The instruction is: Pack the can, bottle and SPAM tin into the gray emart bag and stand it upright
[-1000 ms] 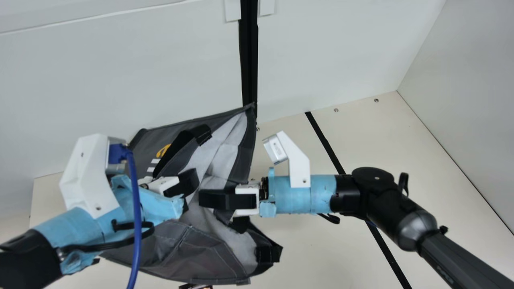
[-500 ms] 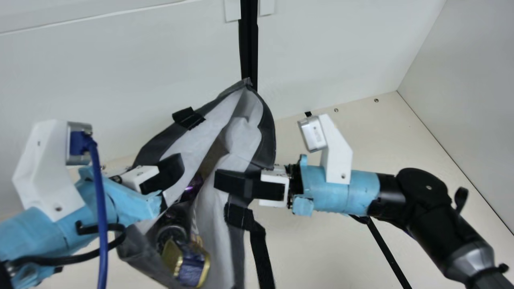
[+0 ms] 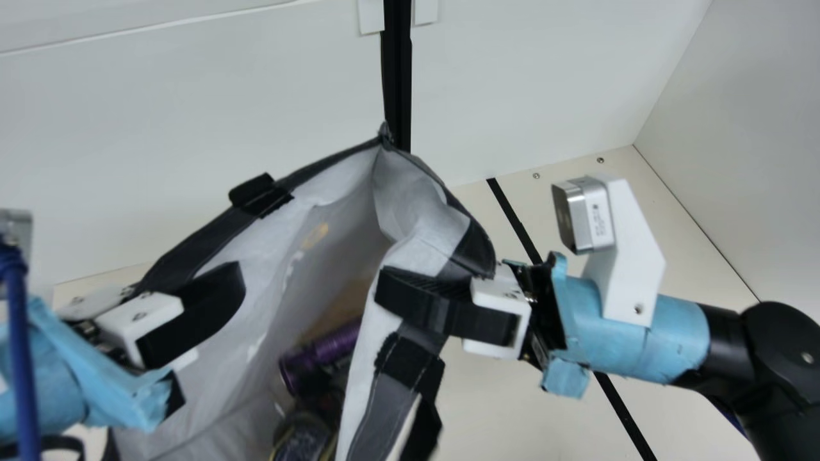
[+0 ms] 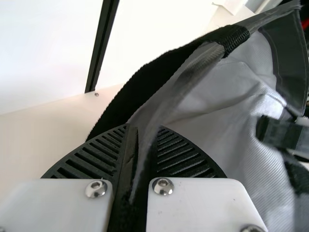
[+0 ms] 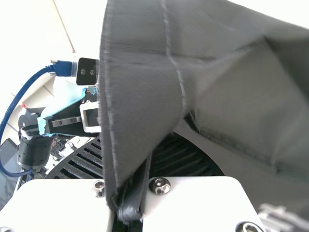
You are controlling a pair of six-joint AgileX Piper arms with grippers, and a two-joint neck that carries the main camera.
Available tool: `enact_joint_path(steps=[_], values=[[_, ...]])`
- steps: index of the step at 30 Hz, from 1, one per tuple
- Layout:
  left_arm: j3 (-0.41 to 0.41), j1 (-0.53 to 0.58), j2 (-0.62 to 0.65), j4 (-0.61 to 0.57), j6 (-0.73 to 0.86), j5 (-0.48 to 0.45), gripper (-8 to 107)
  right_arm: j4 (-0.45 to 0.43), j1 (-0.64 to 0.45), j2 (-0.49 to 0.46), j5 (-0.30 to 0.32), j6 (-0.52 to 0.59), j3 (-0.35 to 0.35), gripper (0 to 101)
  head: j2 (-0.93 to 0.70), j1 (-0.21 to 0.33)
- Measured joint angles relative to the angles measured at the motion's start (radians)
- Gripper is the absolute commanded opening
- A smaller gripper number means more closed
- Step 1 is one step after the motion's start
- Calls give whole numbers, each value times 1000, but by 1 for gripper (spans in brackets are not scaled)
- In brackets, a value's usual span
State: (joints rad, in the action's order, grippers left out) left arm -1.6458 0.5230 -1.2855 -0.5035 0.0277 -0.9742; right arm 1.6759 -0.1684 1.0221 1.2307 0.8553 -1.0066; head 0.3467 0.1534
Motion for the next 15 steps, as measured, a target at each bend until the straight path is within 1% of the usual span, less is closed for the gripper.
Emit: enact_joint_path(steps=[4, 10, 12, 15], values=[[-25, -17, 28, -9, 5, -79, -8, -24, -26, -54, 3, -54, -16, 0, 2, 0], [-57, -51, 49, -42, 3, -206, -8, -91, -62, -120, 2, -143, -49, 0, 2, 0], [-50, -42, 55, -47, -7, -235, -8, -124, -73, -139, 1, -178, -58, 0, 2, 0], [-4, -4, 58, -38, -28, -245, -8, -183, -83, -160, 1, -228, -62, 0, 0, 0]])
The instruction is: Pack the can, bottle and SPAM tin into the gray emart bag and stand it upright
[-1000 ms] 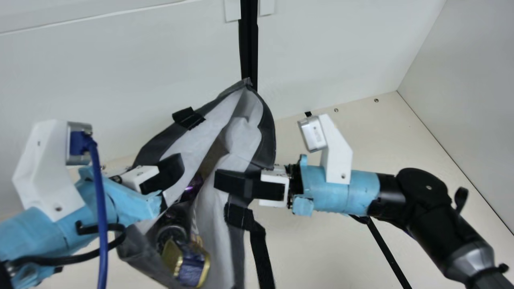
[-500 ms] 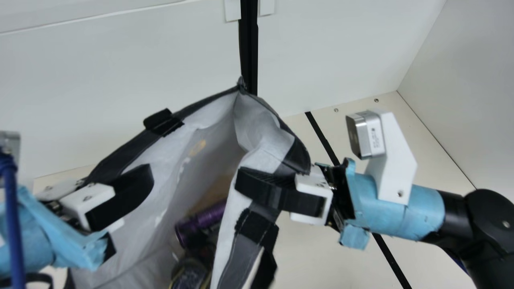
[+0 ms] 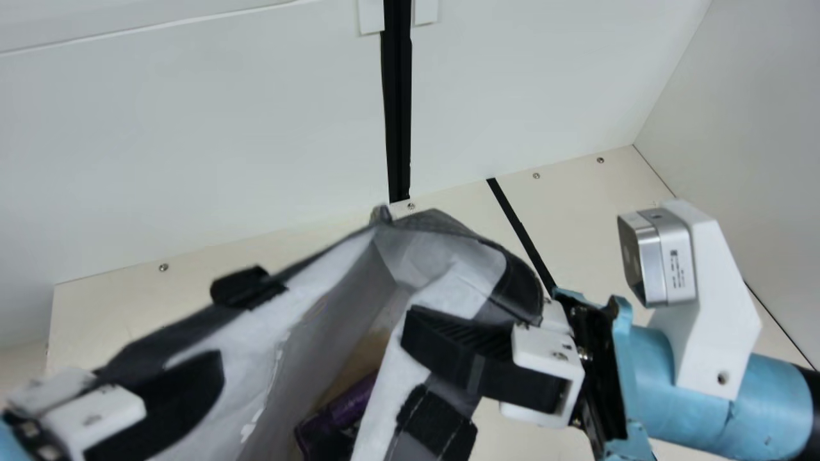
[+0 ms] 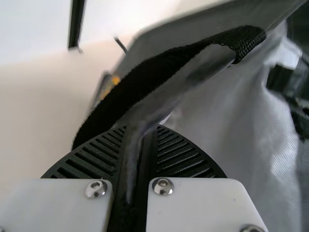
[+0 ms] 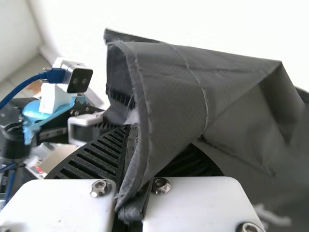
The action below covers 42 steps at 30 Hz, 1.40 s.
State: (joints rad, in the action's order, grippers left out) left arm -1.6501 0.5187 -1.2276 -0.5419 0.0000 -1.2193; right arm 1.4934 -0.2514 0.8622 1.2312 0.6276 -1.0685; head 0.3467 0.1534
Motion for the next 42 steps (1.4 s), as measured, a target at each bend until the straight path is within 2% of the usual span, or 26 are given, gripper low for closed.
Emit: enact_joint_path(steps=[4, 10, 15, 21, 31, 36, 42], values=[[60, 33, -4, -10, -9, 0, -8, -71, -1, -9, -9, -46, 12, 0, 2, -2], [95, 4, -41, -60, 48, 0, -8, -134, -10, 17, -20, -14, 50, 0, 2, -2], [75, -44, -96, -100, 117, 1, -8, -142, -15, 71, -19, 65, 82, 0, 0, -2], [7, -73, -194, -120, 181, 25, -8, -117, -14, 164, -18, 181, 70, 0, 2, 0], [-156, -61, -403, -119, 236, 110, -8, -95, 7, 359, -16, 377, -30, 0, 0, -2], [-286, -57, -537, -108, 252, 120, -8, -128, -1, 476, -14, 458, -117, 0, 2, 0], [-486, -51, -719, -56, 242, 96, -8, -187, -14, 627, -11, 539, -243, 0, 0, 0]])
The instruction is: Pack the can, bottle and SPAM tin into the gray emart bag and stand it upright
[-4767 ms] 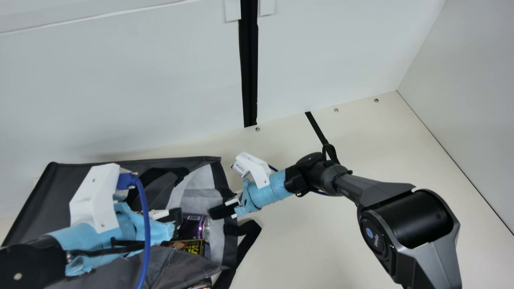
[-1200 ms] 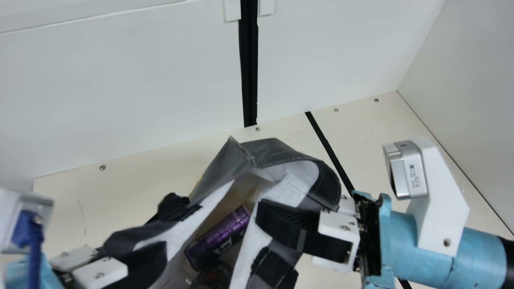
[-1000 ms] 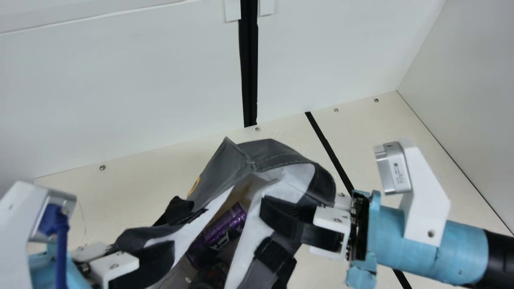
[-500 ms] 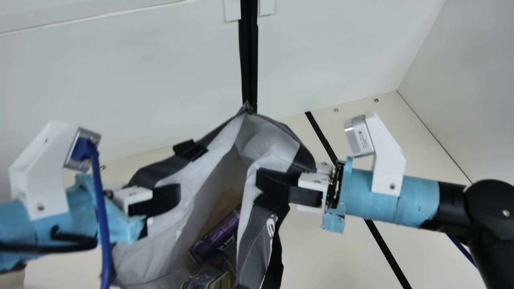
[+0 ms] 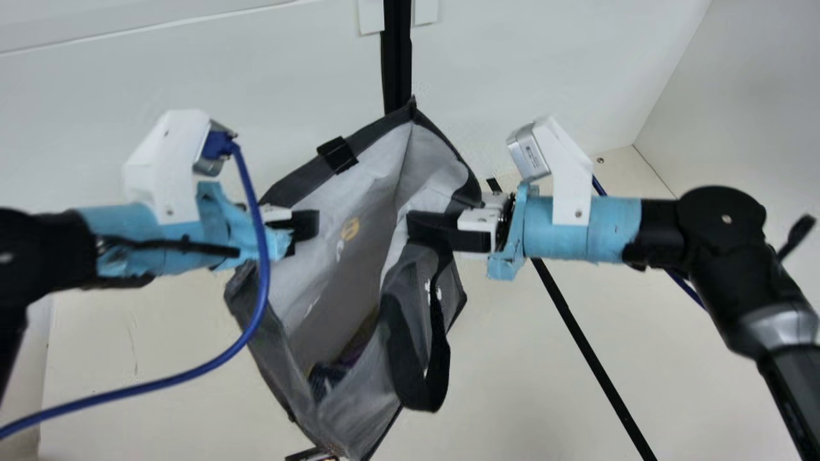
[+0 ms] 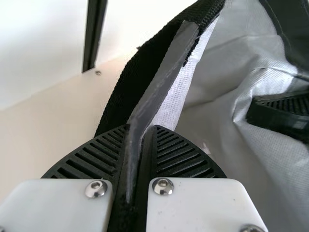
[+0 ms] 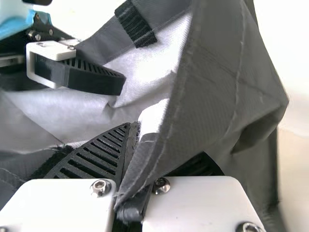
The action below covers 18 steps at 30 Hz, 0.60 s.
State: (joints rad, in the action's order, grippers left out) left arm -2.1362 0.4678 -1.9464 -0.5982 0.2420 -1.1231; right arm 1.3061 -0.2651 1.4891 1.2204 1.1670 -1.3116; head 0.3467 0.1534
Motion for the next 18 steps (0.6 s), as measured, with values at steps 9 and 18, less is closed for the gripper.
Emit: enact_joint_path(steps=[9, 18], values=[[-316, 2, -251, 76, -39, -37, -8, -68, 77, 208, -75, 108, -181, 0, 2, 0], [-516, 10, -395, 169, -72, -6, -8, -171, 154, 325, -164, 227, -276, 0, 2, 0]])
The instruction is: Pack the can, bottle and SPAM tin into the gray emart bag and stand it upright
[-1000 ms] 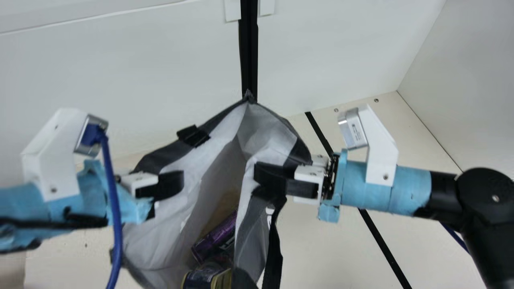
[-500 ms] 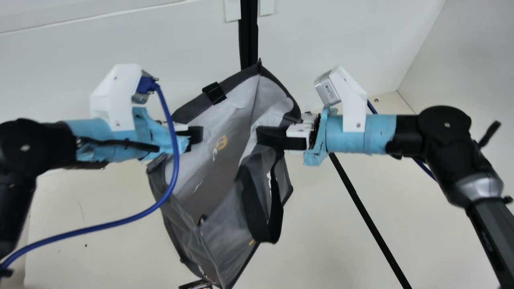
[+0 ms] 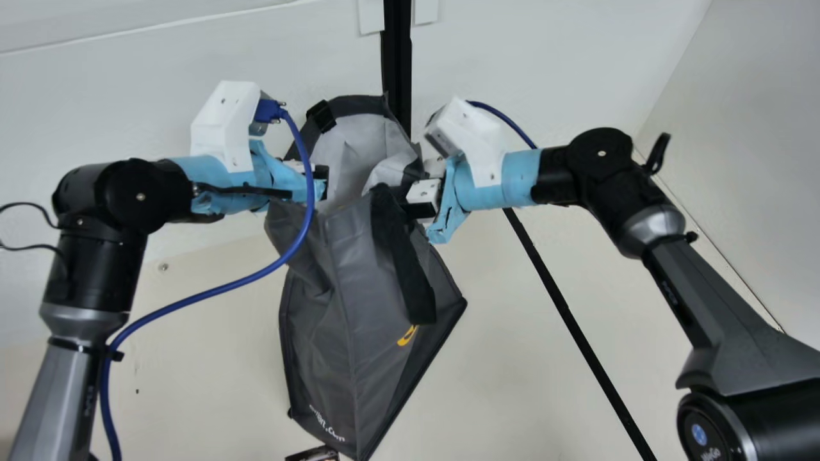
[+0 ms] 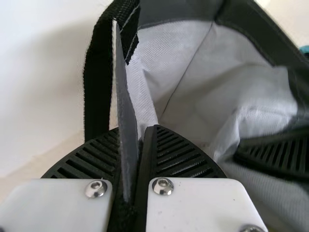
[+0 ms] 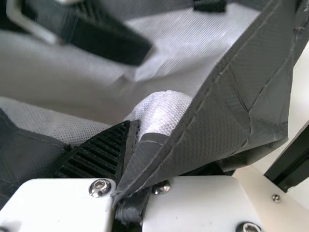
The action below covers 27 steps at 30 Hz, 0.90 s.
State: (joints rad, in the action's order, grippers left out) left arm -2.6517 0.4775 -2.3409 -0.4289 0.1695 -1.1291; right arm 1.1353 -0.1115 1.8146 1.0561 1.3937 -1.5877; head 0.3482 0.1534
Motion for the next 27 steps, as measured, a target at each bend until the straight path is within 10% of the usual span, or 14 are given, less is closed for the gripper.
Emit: enact_joint_path(steps=[27], values=[[158, 24, 89, 74, -49, 44, -8, 31, -2, -89, -52, 39, 157, 0, 0, -2]])
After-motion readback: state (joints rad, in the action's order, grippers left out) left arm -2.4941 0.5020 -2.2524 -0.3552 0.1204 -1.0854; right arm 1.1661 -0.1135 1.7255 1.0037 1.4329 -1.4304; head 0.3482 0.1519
